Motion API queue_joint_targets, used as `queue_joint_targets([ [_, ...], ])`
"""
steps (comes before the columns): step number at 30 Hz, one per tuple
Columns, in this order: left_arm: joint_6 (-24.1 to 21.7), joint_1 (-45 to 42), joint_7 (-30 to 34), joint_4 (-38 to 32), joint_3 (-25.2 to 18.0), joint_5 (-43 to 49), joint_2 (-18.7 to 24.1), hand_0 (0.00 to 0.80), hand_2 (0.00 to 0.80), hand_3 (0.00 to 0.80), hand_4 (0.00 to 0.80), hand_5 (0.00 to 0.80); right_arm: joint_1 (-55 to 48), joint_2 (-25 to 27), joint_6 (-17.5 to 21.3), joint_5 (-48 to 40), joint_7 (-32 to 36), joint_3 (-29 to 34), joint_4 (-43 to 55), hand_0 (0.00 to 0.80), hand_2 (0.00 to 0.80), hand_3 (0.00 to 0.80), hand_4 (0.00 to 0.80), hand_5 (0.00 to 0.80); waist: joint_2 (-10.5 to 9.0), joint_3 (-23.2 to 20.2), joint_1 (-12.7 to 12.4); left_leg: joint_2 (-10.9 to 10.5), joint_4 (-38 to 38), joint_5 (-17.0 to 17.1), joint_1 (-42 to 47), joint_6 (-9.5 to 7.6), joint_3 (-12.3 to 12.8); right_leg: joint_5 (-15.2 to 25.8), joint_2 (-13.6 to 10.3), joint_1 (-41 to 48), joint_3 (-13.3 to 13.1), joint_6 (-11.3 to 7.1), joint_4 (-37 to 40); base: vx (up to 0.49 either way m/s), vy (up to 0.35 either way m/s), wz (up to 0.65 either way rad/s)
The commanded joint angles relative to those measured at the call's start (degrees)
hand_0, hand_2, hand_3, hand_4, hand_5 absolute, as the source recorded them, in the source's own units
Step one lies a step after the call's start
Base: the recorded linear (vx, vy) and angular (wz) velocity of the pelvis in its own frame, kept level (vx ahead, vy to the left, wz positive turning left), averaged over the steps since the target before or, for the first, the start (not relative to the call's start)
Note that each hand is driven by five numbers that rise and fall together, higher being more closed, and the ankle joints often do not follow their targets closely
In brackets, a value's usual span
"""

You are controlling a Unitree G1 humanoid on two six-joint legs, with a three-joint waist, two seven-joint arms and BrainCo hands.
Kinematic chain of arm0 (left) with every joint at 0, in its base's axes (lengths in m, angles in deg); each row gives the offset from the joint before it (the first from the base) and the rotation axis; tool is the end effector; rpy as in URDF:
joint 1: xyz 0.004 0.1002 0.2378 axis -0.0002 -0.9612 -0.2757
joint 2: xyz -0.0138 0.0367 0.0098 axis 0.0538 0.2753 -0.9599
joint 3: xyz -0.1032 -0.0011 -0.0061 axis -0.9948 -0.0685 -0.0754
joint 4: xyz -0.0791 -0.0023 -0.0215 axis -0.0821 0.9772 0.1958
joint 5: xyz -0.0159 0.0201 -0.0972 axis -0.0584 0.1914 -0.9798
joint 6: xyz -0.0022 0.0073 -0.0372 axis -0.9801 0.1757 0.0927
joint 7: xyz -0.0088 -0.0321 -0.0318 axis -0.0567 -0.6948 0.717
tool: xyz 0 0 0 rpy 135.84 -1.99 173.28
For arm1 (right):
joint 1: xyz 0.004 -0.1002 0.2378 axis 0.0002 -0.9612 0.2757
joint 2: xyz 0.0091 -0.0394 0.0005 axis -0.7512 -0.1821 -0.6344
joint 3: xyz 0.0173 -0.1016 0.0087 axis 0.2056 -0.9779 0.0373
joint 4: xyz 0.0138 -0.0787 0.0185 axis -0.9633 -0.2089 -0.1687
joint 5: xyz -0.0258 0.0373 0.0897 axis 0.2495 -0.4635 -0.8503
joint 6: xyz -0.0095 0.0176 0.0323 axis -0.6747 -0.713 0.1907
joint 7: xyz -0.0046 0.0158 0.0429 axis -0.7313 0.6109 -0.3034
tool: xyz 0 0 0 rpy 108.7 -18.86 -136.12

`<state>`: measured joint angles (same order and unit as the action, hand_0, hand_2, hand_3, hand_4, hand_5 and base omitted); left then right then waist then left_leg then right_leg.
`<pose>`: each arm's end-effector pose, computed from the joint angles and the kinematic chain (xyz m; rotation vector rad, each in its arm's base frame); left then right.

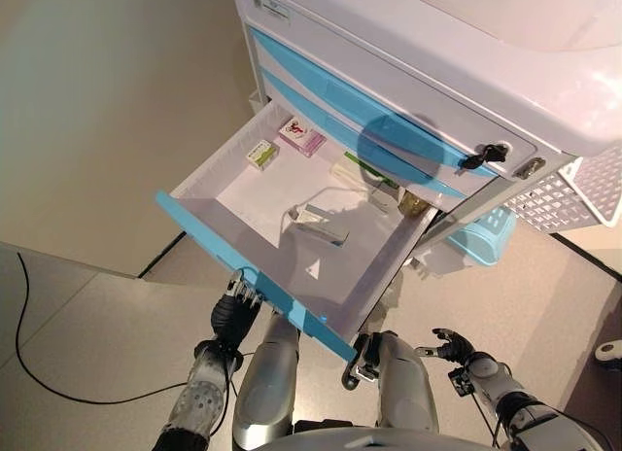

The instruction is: Open the drawer and pick up the medicine

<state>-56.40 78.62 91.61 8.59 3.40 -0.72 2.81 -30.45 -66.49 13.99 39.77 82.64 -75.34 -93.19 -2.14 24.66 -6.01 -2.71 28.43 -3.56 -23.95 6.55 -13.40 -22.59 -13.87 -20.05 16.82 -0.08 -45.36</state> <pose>0.1542 0.1881 -0.0280 -1.0622 0.3449 0.1057 0.1552 -0.2503 -0.0782 -0.4891 0.9410 0.0436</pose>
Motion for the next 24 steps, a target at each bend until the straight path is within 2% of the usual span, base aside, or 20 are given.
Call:
queue_joint_targets([
  [1, -1.1, 1.0, 3.4, -11.7, 1.5, 1.0, -1.3, 0.8, 0.8, 0.8, 0.8, 0.8, -1.1, 3.7, -0.6, 1.2, 0.0, 0.6, -1.3, 0.0, 0.0, 0.0, 0.0, 0.0, 2.08, -2.3, 1.1, -3.1, 6.6, -5.0, -1.4, -5.31, 1.1, 6.6, 1.6, 1.2, 0.9, -1.27, 5.1, 0.007, 0.024, 0.06],
  [4, -1.2, 0.4, 2.5, -10.9, 1.7, -0.1, -2.1, 0.8, 0.8, 0.8, 0.8, 0.8, -0.8, 3.4, -0.5, 0.9, -0.4, 0.5, -1.4, 0.0, 0.0, 0.0, 0.0, 0.0, 2.02, -2.9, 1.7, -2.8, 6.6, -5.2, -1.4, -5.61, 2.0, 7.0, 1.8, 0.7, 0.1, -1.47, 5.6, 0.011, 0.022, 0.02],
  [5, -1.2, 0.4, 2.5, -10.9, 1.7, -0.1, -2.1, 0.7, 0.7, 0.7, 0.7, 0.7, -0.8, 3.4, -0.5, 0.9, -0.4, 0.5, -1.4, 0.0, 0.0, 0.0, 0.0, 0.0, 2.02, -2.9, 1.7, -2.8, 6.6, -5.2, -1.4, -5.62, 2.0, 7.0, 1.8, 0.6, 0.1, -1.47, 5.6, 0.031, 0.027, -0.03],
  [6, -2.1, -0.2, 1.0, -8.9, 0.6, -1.1, -2.9, 0.0, 0.0, 0.0, 0.0, 0.0, -1.1, 3.2, -0.5, 0.8, -1.0, 0.7, -1.6, 0.0, 0.0, 0.0, 0.0, 0.0, 1.9, -3.2, 1.9, -2.6, 6.7, -5.4, -1.4, -5.83, 2.3, 7.2, 2.0, 0.6, -0.5, -1.57, 6.0, 0.023, 0.016, -0.06],
  [7, -2.1, -0.2, 1.0, -8.9, 0.6, -1.1, -2.9, 0.0, 0.0, 0.0, 0.0, 0.0, -1.1, 3.2, -0.5, 0.8, -1.0, 0.7, -1.6, 0.0, 0.0, 0.0, 0.0, 0.0, 1.9, -3.2, 1.9, -2.6, 6.7, -5.4, -1.4, -5.83, 2.3, 7.2, 2.0, 0.5, -0.5, -1.57, 5.9, -0.031, 0.045, -0.14],
  [8, -2.7, -0.6, 0.2, -8.0, 0.1, -1.6, -3.3, 0.0, 0.0, 0.0, 0.0, 0.0, -1.0, 3.1, -0.6, 0.7, -1.3, 0.8, -1.8, 0.0, 0.0, 0.0, 0.0, 0.0, 1.96, -3.5, 2.1, -2.6, 6.0, -3.9, -2.0, -6.02, 2.3, 8.6, 1.9, 0.0, -0.2, -1.19, 6.8, -0.041, 0.039, -0.12],
  [12, -5.8, -4.8, -4.0, -1.7, -4.4, -3.1, -5.1, 0.0, 0.0, 0.0, 0.0, 0.0, -2.0, 3.5, -0.4, 0.1, -2.9, 2.1, -1.2, 0.0, 0.0, 0.0, 0.0, 0.0, 1.56, -3.5, 2.3, -1.9, 5.9, -4.5, -1.5, -6.78, 3.4, 8.9, 2.5, -0.3, -1.6, -1.59, 7.4, 0.022, 0.037, -0.12],
  [14, -6.8, -5.6, -4.9, -0.8, -4.9, -3.4, -5.4, 0.0, 0.0, 0.0, 0.0, 0.0, -2.4, 3.6, -0.3, 0.1, -3.2, 2.3, -0.8, 0.0, 0.0, 0.0, 0.0, 0.0, 1.5, -3.4, 2.3, -1.8, 5.9, -4.6, -1.4, -6.89, 3.5, 9.0, 2.5, -0.3, -1.7, -1.66, 7.6, 0.029, 0.021, -0.15],
  [16, -8.4, -8.2, -8.5, 5.5, -7.9, -1.3, -5.6, 0.0, 0.0, 0.0, 0.0, 0.0, -3.3, 3.9, 0.1, -0.2, -4.1, 3.0, 0.6, 0.0, 0.0, 0.0, 0.0, 0.0, 1.51, -3.2, 2.5, -1.7, 5.6, -4.6, -1.5, -7.15, 4.2, 9.5, 2.5, -0.6, -2.2, -1.96, 7.9, 0.014, 0.035, -0.11],
  [17, -8.4, -8.2, -8.5, 5.5, -7.9, -1.3, -5.6, 0.0, 0.0, 0.0, 0.0, 0.0, -3.3, 3.9, 0.1, -0.2, -4.1, 3.0, 0.6, 0.0, 0.0, 0.0, 0.0, 0.0, 1.51, -3.2, 2.5, -1.7, 5.6, -4.6, -1.5, -7.15, 4.2, 9.5, 2.5, -0.6, -2.2, -1.96, 7.9, 0.005, 0.025, -0.07],
  [19, -8.5, -8.3, -11.2, 11.3, -10.9, 2.2, -5.5, 0.0, 0.0, 0.0, 0.0, 0.0, -3.9, 4.2, 0.5, -0.7, -4.8, 3.5, 1.2, 0.0, 0.0, 0.0, 0.0, 0.0, 1.41, -3.1, 2.4, -1.9, 5.5, -4.7, -1.7, -7.27, 4.5, 9.7, 2.4, -0.7, -2.5, -2.13, 8.1, 0.02, 0.035, -0.04],
  [20, -8.2, -7.9, -12.9, 15.5, -13.8, 6.2, -5.6, 0.0, 0.0, 0.0, 0.0, 0.0, -4.8, 4.0, 0.6, -1.4, -5.2, 3.9, 1.7, 0.0, 0.0, 0.0, 0.0, 0.0, 1.31, -3.3, 2.3, -1.8, 5.2, -4.9, -1.6, -7.37, 4.8, 9.8, 2.3, -0.9, -2.8, -2.24, 8.1, 0.025, 0.03, -0.01],
  [21, -8.2, -7.9, -12.9, 15.5, -13.8, 6.2, -5.6, 0.0, 0.0, 0.0, 0.0, 0.0, -4.8, 3.9, 0.6, -1.4, -5.2, 3.9, 1.7, 0.0, 0.0, 0.0, 0.0, 0.0, 1.3, -3.3, 2.3, -1.8, 5.2, -4.9, -1.6, -7.37, 4.8, 9.8, 2.3, -0.9, -2.8, -2.24, 8.1, 0.051, 0.034, -0.04],
  [22, -7.3, -6.8, -14.0, 21.2, -16.4, 12.1, -4.7, 0.0, 0.0, 0.0, 0.0, 0.0, -5.6, 3.6, 1.0, -2.7, -5.4, 4.6, 2.4, 0.0, 0.0, 0.0, 0.0, 0.0, 1.12, -3.7, 2.4, -1.7, 4.9, -5.0, -1.5, -7.37, 5.1, 9.8, 2.4, -0.9, -3.2, -2.35, 8.5, 0.033, 0.015, -0.06],
  [23, -7.3, -6.8, -14.0, 21.2, -16.4, 12.1, -4.7, 0.0, 0.0, 0.0, 0.0, 0.0, -5.6, 3.6, 1.0, -2.7, -5.4, 4.6, 2.4, 0.0, 0.0, 0.0, 0.0, 0.0, 1.11, -3.7, 2.3, -1.7, 4.9, -5.0, -1.5, -7.37, 5.1, 9.8, 2.4, -0.9, -3.2, -2.35, 8.5, 0.055, 0.02, -0.1],
  [24, -6.1, -5.8, -13.9, 25.5, -17.0, 16.6, -3.8, 0.0, 0.0, 0.0, 0.0, 0.0, -5.8, 3.5, 1.2, -3.9, -5.5, 4.9, 2.5, 0.0, 0.0, 0.0, 0.0, 0.0, 0.95, -4.0, 2.5, -1.6, 4.4, -4.9, -1.2, -7.42, 5.3, 9.8, 2.6, -0.7, -3.4, -2.35, 9.0, 0.053, 0.021, -0.1],
])
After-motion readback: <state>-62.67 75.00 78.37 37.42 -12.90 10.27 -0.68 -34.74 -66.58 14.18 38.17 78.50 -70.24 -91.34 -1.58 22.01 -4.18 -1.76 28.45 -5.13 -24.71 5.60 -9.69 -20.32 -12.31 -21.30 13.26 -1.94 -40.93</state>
